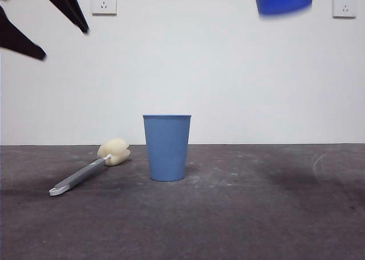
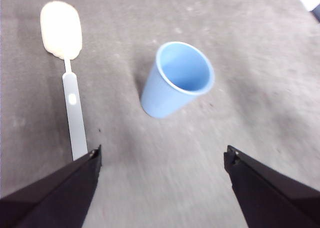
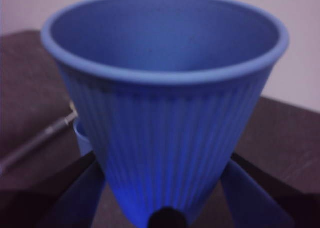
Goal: Pick up the cup brush,pick up the cup,insert the brush into the cup,clean the cup,put the cup brush back,put the cup back to the fixed position on the table
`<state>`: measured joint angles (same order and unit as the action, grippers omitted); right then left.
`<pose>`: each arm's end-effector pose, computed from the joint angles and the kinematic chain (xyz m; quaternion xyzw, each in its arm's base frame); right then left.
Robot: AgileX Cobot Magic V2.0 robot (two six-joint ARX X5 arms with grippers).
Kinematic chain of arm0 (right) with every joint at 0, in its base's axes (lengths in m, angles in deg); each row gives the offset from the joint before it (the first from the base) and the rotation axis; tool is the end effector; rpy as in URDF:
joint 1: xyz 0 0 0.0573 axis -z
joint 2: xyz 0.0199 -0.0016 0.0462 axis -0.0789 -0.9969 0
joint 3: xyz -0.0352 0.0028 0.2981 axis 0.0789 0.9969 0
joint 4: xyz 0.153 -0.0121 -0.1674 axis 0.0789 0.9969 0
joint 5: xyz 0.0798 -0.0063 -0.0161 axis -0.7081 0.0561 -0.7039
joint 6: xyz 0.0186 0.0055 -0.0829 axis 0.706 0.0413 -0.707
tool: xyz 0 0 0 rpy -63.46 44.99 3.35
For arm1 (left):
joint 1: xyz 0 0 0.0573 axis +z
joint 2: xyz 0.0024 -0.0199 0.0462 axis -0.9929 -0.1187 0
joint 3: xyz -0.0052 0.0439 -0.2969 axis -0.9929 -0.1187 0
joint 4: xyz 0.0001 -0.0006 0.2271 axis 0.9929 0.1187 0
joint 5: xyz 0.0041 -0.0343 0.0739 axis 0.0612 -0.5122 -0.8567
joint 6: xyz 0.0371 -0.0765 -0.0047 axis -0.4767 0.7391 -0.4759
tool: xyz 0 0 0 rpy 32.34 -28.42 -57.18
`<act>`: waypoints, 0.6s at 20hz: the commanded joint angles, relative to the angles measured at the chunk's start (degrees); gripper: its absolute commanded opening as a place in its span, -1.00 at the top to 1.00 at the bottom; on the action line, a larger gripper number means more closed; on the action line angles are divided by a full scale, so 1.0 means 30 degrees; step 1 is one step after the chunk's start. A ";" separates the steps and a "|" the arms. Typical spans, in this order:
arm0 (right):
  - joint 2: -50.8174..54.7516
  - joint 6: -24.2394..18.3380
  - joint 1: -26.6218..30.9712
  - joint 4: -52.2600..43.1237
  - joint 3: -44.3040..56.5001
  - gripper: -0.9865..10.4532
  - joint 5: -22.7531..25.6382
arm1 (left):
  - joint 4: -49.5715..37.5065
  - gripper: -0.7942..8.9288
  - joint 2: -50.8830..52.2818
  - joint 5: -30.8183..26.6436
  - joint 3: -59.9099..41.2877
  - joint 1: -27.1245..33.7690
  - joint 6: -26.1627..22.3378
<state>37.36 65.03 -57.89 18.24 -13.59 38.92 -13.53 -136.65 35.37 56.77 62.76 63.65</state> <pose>0.1287 0.1068 0.3050 -0.1093 0.0734 0.1753 0.9757 0.1676 -0.0792 0.3094 -0.1246 0.3417 -0.2202 0.9051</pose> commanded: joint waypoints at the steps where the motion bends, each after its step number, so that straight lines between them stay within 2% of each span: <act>1: -0.0860 0.0474 0.1217 -0.1836 0.1370 0.86 -0.1494 | 0.1064 0.00 0.1195 0.0423 -0.0240 -0.0051 -0.0772; 4: -0.2543 0.0780 0.2878 -0.4080 0.2346 0.86 -0.3009 | 0.1902 0.00 0.2455 0.0408 -0.0240 -0.0051 -0.1086; 8: -0.6171 0.0794 0.5479 -0.7541 0.2565 0.86 -0.6135 | 0.2856 0.00 0.3490 0.0408 -0.0240 -0.0051 -0.1275; 12: -0.8757 0.0831 0.6564 -0.9916 0.2557 0.86 -0.7460 | 0.3308 0.00 0.3643 0.0415 -0.0240 -0.0051 -0.1625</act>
<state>13.03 66.74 -38.72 -9.61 -6.42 17.35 -3.57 -125.91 36.42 56.77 62.74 60.11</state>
